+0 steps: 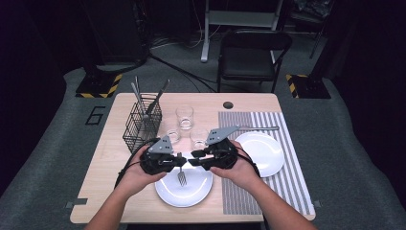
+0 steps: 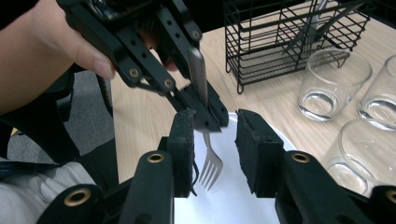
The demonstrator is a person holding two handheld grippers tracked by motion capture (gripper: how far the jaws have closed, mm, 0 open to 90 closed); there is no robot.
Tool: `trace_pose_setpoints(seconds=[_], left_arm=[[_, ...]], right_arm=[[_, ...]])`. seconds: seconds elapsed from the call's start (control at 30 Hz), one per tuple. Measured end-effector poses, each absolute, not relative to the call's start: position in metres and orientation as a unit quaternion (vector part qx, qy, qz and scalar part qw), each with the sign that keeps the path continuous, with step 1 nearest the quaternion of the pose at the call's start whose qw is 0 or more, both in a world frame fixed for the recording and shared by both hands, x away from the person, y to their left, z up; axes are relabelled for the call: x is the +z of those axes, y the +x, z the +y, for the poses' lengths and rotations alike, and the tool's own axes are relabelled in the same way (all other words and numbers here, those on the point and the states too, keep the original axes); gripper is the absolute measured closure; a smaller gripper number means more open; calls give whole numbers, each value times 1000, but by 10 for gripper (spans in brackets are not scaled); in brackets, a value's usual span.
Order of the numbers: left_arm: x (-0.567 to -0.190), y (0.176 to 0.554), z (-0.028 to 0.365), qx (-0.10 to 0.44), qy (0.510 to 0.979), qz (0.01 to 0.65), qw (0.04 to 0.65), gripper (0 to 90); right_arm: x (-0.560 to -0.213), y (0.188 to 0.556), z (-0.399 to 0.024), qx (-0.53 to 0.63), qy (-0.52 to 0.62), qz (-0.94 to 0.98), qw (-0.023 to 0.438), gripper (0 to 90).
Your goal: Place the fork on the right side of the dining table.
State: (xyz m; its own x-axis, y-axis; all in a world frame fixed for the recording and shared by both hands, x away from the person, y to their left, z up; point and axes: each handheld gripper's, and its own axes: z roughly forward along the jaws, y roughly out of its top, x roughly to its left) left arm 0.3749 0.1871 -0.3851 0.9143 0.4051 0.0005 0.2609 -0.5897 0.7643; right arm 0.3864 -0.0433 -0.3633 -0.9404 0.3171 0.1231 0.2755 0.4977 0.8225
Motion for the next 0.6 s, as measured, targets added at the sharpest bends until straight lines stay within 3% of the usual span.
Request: trace_pose_setpoints(seconds=[0.6], left_arm=[[-384, 372, 182, 88, 890, 178, 410, 865]], right_arm=[[-352, 386, -29, 482, 154, 862, 16, 666]])
